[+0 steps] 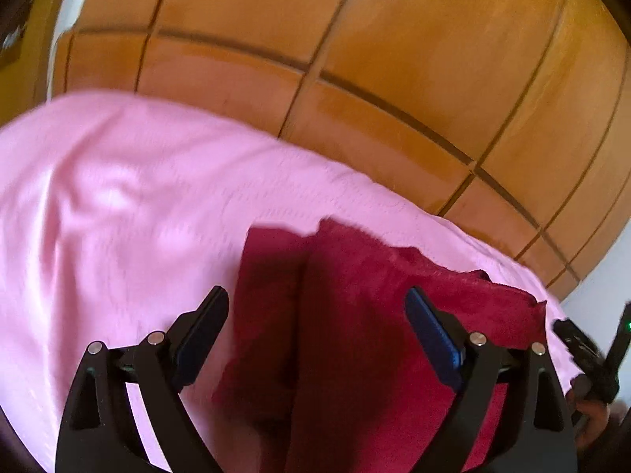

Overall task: Fold small clothes
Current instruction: 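Carry the held hem over onto the collar with both grippers and lower it, then open both grippers to release the hem on the collar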

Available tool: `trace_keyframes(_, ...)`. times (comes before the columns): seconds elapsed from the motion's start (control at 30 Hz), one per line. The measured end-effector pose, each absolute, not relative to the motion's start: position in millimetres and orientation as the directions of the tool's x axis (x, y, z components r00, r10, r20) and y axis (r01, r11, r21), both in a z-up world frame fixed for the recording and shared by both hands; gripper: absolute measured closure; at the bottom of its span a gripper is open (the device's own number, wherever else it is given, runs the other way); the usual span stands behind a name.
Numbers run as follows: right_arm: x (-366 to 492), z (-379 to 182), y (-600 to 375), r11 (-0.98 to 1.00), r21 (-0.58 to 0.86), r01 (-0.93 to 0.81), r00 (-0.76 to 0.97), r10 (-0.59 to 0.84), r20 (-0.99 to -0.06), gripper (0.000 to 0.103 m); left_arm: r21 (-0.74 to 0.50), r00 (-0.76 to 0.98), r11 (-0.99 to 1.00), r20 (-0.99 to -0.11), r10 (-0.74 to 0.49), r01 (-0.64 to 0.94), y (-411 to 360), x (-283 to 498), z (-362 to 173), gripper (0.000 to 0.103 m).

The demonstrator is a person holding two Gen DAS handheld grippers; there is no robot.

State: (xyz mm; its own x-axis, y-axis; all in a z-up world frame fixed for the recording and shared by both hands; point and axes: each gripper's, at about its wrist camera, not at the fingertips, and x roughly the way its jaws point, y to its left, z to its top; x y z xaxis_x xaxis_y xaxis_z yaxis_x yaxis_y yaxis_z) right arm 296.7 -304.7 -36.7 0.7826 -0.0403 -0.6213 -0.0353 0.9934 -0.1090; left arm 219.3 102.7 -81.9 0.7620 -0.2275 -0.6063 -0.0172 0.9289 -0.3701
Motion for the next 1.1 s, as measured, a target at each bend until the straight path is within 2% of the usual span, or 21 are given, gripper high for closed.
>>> trace_keyframes(0.07, 312.3, -49.7, -305.0, 0.99, -0.139, -0.017, 0.743, -0.081, -0.664, 0.01, -0.321, 0.739, 0.947, -0.64, -0.211, -0.007, 95.5, 235.5, -74.5, 0.014)
trace_keyframes(0.13, 326.4, -65.9, -313.8, 0.994, -0.109, 0.03, 0.706, -0.098, -0.702, 0.01, -0.285, 0.707, 0.958, -0.679, -0.196, -0.008, 90.8, 251.1, -73.8, 0.019)
trace_keyframes(0.2, 331.6, -84.0, -330.9, 0.996, -0.048, 0.078, 0.678, -0.089, -0.73, 0.005, -0.261, 0.67, 0.965, -0.719, -0.183, -0.017, 87.7, 267.4, -78.8, 0.022)
trace_keyframes(0.37, 321.8, -94.5, -336.1, 0.997, -0.01, 0.079, 0.687, -0.061, -0.724, 0.004, -0.312, 0.562, 0.949, -0.794, -0.23, -0.053, 84.6, 295.2, -109.9, 0.041)
trace_keyframes(0.4, 322.0, -95.0, -335.5, 0.997, -0.014, 0.078, 0.687, -0.064, -0.724, 0.004, -0.313, 0.556, 0.948, -0.797, -0.235, -0.048, 82.6, 296.3, -113.0, 0.048)
trace_keyframes(0.47, 319.6, -95.0, -335.3, 0.997, -0.017, 0.077, 0.689, -0.065, -0.722, 0.004, -0.3, 0.573, 0.953, -0.787, -0.229, -0.031, 76.6, 295.3, -114.2, 0.054)
trace_keyframes(0.5, 318.3, -95.1, -336.1, 0.997, -0.015, 0.077, 0.691, -0.064, -0.72, 0.004, -0.298, 0.574, 0.955, -0.784, -0.236, -0.014, 73.5, 295.2, -113.8, 0.068)
trace_keyframes(0.6, 317.2, -95.1, -336.9, 0.997, -0.021, 0.079, 0.692, -0.07, -0.718, 0.004, -0.297, 0.583, 0.955, -0.772, -0.254, 0.023, 68.0, 291.9, -108.2, 0.095)
trace_keyframes(0.73, 328.0, -88.9, -332.2, 0.997, -0.031, 0.075, 0.69, -0.075, -0.72, 0.004, -0.346, 0.679, 0.938, -0.686, -0.262, 0.013, 79.7, 282.4, -82.6, 0.096)
trace_keyframes(0.83, 334.7, -74.8, -333.4, 0.995, -0.024, 0.093, 0.722, -0.084, -0.687, 0.004, -0.372, 0.741, 0.928, -0.622, -0.253, 0.005, 85.5, 279.8, -63.6, 0.096)
trace_keyframes(0.93, 346.1, -73.5, -335.7, 0.994, 0.003, 0.107, 0.728, -0.076, -0.682, 0.004, -0.288, 0.729, 0.958, -0.655, -0.198, 0.002, 73.4, 289.0, -71.3, 0.096)
trace_keyframes(1.0, 359.9, -88.6, -337.3, 0.992, -0.017, 0.123, 0.673, -0.096, -0.733, 0.004, -0.233, 0.706, 0.972, -0.692, -0.152, -0.019, 67.2, 296.0, -90.1, 0.096)
trace_keyframes(1.1, 370.6, -103.8, -343.6, 0.989, -0.01, 0.147, 0.635, -0.102, -0.766, 0.004, -0.258, 0.668, 0.964, -0.73, -0.147, -0.07, 73.0, 300.5, -124.1, 0.095)
